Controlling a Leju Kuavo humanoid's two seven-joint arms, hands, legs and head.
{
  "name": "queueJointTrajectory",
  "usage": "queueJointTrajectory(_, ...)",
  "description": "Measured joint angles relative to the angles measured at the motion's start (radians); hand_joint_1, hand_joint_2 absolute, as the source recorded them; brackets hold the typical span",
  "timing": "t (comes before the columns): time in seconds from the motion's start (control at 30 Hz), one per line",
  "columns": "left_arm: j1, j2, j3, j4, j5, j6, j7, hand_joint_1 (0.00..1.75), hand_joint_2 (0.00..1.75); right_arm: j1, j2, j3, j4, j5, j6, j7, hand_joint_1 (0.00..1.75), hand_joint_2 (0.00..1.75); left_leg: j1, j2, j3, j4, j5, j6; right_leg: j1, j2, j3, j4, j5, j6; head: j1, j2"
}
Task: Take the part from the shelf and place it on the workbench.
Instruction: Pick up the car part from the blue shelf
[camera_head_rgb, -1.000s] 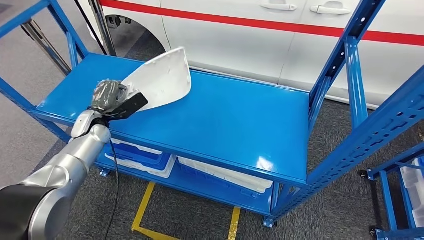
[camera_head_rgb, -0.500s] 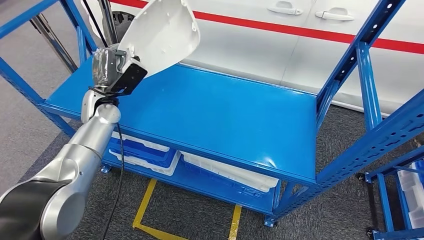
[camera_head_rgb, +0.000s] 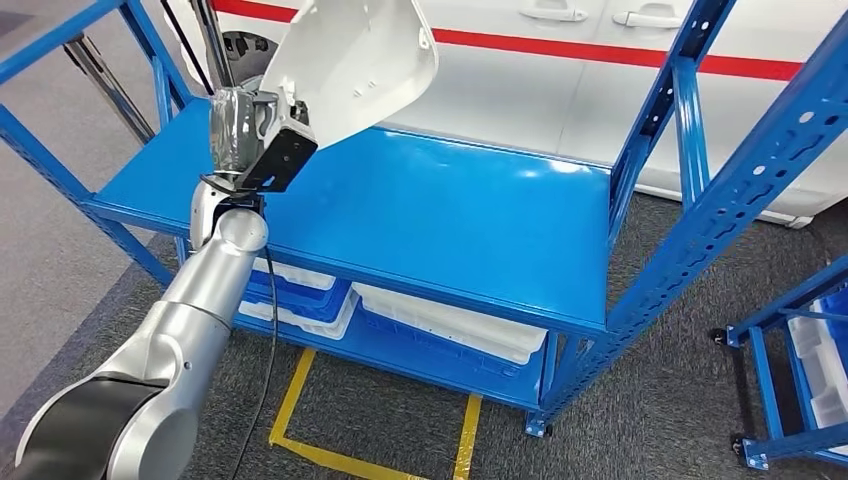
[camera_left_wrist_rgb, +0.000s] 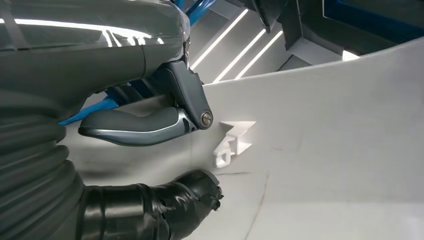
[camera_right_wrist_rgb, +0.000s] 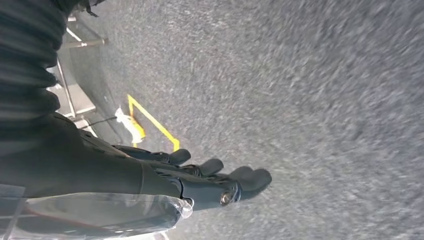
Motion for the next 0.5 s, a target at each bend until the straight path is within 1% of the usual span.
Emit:
queueJointTrajectory(0.03, 0.005, 0.0, -0.002, -0.008, 0.003, 0.0, 0.002, 1.75, 1.75, 0.0, 0.0, -0.001, 0.0, 0.0, -0.001, 0.0, 0.0, 1.75, 0.002, 0.0, -0.013, 0.065, -0.045, -0.004, 0.0, -0.001, -0.014, 0.001, 0.01, -0.002, -0.001, 0.0)
queueJointTrajectory(0.07, 0.011, 0.0, -0.003, -0.014, 0.007, 0.0, 0.004, 1.75, 1.75, 0.0, 0.0, -0.002, 0.0, 0.0, -0.001, 0.0, 0.0, 1.75, 0.003, 0.0, -0.02, 0.12, -0.071, -0.007, 0.001, -0.001, -0.027, 0.001, 0.02, -0.002, -0.001, 0.0)
queueJointTrajectory(0.1, 0.018, 0.0, -0.005, -0.019, 0.011, 0.0, 0.006, 1.75, 1.75, 0.0, 0.0, -0.004, 0.0, 0.0, -0.002, 0.0, 0.0, 1.75, 0.003, 0.0, -0.014, 0.15, -0.075, -0.007, 0.001, -0.002, -0.041, 0.003, 0.029, -0.002, 0.0, 0.0)
queueJointTrajectory(0.13, 0.023, -0.001, -0.007, -0.024, 0.017, -0.001, 0.008, 1.75, 1.75, 0.0, 0.0, -0.005, 0.0, 0.001, -0.002, 0.0, 0.0, 1.75, 0.003, 0.0, 0.008, 0.145, -0.06, -0.006, 0.002, -0.002, -0.054, 0.004, 0.038, -0.001, -0.001, 0.0)
queueJointTrajectory(0.17, 0.027, -0.001, -0.009, -0.03, 0.026, -0.002, 0.01, 1.75, 1.75, 0.0, 0.001, -0.006, 0.0, 0.001, -0.002, -0.001, 0.0, 1.75, 0.003, 0.0, 0.047, 0.105, -0.036, -0.003, 0.002, -0.002, -0.065, 0.005, 0.047, 0.0, -0.001, 0.0)
queueJointTrajectory(0.2, 0.028, -0.001, -0.011, -0.037, 0.036, -0.004, 0.011, 1.75, 1.75, 0.001, 0.002, -0.006, 0.0, 0.001, -0.002, -0.001, 0.0, 1.75, 0.001, 0.0, 0.098, 0.041, -0.019, 0.002, 0.002, -0.002, -0.075, 0.006, 0.056, 0.002, -0.001, 0.0)
queueJointTrajectory(0.23, 0.027, -0.002, -0.012, -0.045, 0.046, -0.005, 0.013, 1.75, 1.75, 0.001, 0.003, -0.006, 0.0, 0.001, -0.003, -0.002, 0.0, 1.75, -0.002, 0.0, 0.151, -0.033, -0.015, 0.009, 0.002, -0.002, -0.083, 0.006, 0.064, 0.006, -0.001, 0.0)
queueJointTrajectory(0.27, 0.026, -0.003, -0.013, -0.053, 0.054, -0.007, 0.014, 1.75, 1.75, 0.001, 0.005, -0.007, 0.0, 0.001, -0.003, -0.002, 0.0, 1.75, -0.006, 0.0, 0.188, -0.089, -0.018, 0.014, 0.002, -0.003, -0.087, 0.004, 0.073, 0.011, -0.001, 0.0)
queueJointTrajectory(0.3, 0.024, -0.003, -0.013, -0.059, 0.059, -0.009, 0.014, 1.75, 1.75, 0.001, 0.006, -0.007, 0.0, 0.002, -0.004, -0.003, 0.0, 1.75, -0.01, -0.001, 0.208, -0.125, -0.025, 0.02, 0.001, -0.004, -0.089, 0.0, 0.082, 0.017, 0.0, 0.0)
queueJointTrajectory(0.33, 0.023, -0.004, -0.013, -0.063, 0.062, -0.012, 0.015, 1.75, 1.75, 0.001, 0.007, -0.007, 0.0, 0.002, -0.005, -0.003, 0.0, 1.75, -0.013, -0.001, 0.213, -0.143, -0.025, 0.025, -0.001, -0.004, -0.089, -0.005, 0.092, 0.023, 0.0, 0.0)
queueJointTrajectory(0.37, 0.025, -0.004, -0.014, -0.066, 0.063, -0.013, 0.015, 1.75, 1.75, 0.001, 0.007, -0.007, 0.0, 0.003, -0.006, -0.003, 0.0, 1.75, -0.013, -0.001, 0.209, -0.148, -0.015, 0.031, -0.001, -0.004, -0.089, -0.011, 0.101, 0.03, 0.0, 0.0)
queueJointTrajectory(0.4, 0.026, -0.005, -0.014, -0.068, 0.066, -0.015, 0.015, 1.75, 1.75, 0.001, 0.007, -0.008, 0.0, 0.003, -0.006, -0.003, 0.0, 1.75, -0.012, 0.002, 0.207, -0.158, -0.002, 0.038, -0.001, -0.004, -0.091, -0.011, 0.099, 0.036, 0.0, 0.0)
queueJointTrajectory(0.43, 0.026, -0.006, -0.014, -0.069, 0.069, -0.016, 0.015, 1.75, 1.75, 0.001, 0.007, -0.008, 0.0, 0.003, -0.006, -0.003, 0.0, 1.75, -0.01, 0.005, 0.202, -0.166, 0.012, 0.048, -0.001, -0.003, -0.097, 0.001, 0.079, 0.04, 0.001, 0.0)
queueJointTrajectory(0.47, 0.027, -0.007, -0.014, -0.07, 0.075, -0.017, 0.015, 1.75, 1.75, 0.001, 0.006, -0.008, 0.0, 0.004, -0.006, -0.003, 0.0, 1.75, -0.009, 0.008, 0.195, -0.173, 0.026, 0.056, 0.0, -0.003, -0.107, 0.032, 0.041, 0.042, 0.001, 0.0)
queueJointTrajectory(0.5, 0.027, -0.008, -0.014, -0.071, 0.081, -0.016, 0.015, 1.75, 1.75, 0.001, 0.006, -0.008, 0.0, 0.004, -0.007, -0.003, 0.0, 1.75, -0.009, 0.01, 0.185, -0.175, 0.039, 0.061, -0.001, -0.003, -0.12, 0.082, -0.01, 0.044, 0.002, 0.0)
